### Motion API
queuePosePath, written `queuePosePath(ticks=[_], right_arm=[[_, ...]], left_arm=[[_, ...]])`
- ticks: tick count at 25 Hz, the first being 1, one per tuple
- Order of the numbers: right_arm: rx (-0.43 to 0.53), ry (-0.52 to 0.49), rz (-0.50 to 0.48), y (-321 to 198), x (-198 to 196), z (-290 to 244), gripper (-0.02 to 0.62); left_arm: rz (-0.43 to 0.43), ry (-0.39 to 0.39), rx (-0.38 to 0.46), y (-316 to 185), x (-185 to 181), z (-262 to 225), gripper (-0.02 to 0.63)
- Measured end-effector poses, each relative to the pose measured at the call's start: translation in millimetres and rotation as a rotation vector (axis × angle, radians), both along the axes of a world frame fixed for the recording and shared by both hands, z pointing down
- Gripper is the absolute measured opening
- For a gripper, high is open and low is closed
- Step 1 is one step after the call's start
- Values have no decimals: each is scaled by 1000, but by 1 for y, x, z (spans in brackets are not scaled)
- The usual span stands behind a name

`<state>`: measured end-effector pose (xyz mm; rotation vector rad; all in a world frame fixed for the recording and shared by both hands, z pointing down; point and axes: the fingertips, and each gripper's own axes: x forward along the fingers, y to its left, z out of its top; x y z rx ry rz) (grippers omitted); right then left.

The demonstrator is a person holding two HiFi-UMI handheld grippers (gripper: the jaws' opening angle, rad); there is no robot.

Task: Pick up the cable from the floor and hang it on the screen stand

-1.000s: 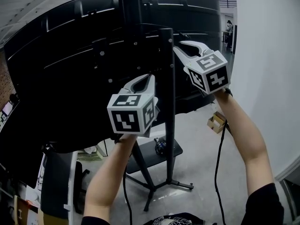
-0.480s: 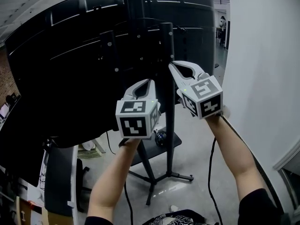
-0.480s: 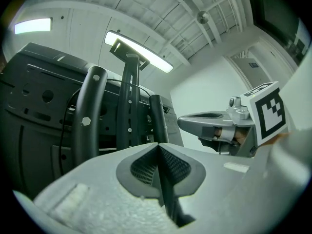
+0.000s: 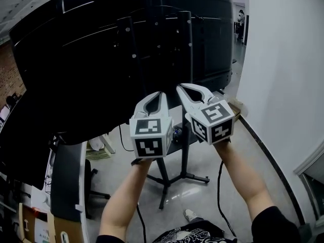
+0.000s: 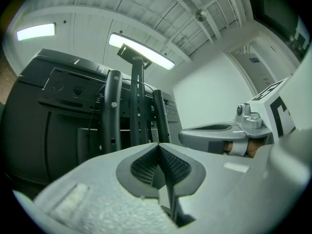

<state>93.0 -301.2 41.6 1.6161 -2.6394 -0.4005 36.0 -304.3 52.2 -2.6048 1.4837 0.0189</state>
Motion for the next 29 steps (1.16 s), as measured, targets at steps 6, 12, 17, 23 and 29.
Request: queuePosePath(ticks=[6,12,17,23,29], right_arm=[[-74,-49,-16,31,-26,38,5],[-113,-73,-10,60,-41,61,4],[-131,-75,-2,79,-49,72,5],[-145,-81,3,94,-55,81,4],[-143,-79,14,100,-51,83,5]], left_arm=[[-20,12,-40,32,-24,31,-3],[-33,23,-53,63,-40,49,-3],[-40,-5,-68,82,-49,62,-3],[-22,2,-72,98,-49,64,-3],[-2,5,-73,104,-40,64,-3]])
